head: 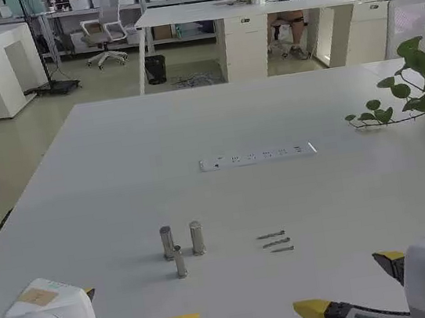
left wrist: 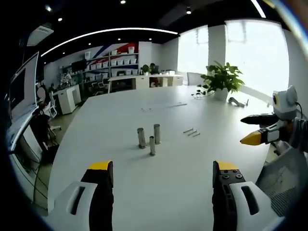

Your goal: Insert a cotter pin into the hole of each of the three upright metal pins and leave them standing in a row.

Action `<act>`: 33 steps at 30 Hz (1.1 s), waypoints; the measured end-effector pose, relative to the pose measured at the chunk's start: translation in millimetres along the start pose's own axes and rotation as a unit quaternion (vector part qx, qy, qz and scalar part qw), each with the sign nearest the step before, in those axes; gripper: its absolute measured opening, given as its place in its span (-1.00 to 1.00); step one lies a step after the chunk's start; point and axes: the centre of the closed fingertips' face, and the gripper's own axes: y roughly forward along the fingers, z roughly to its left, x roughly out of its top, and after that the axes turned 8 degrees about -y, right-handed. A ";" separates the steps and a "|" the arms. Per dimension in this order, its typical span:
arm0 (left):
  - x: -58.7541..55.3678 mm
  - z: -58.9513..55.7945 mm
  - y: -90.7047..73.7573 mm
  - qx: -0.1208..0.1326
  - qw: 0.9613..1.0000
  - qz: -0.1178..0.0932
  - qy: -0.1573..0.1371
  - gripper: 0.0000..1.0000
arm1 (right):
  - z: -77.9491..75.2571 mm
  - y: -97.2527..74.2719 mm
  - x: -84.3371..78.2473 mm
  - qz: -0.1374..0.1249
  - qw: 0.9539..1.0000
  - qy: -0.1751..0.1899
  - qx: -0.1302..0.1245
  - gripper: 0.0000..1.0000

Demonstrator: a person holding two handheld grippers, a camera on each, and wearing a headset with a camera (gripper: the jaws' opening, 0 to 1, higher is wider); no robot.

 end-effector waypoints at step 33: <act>1.5 3.1 -5.4 0.000 1.000 0.001 0.009 0.66 | -0.8 -1.1 -1.4 0.005 1.000 -0.001 0.000 0.67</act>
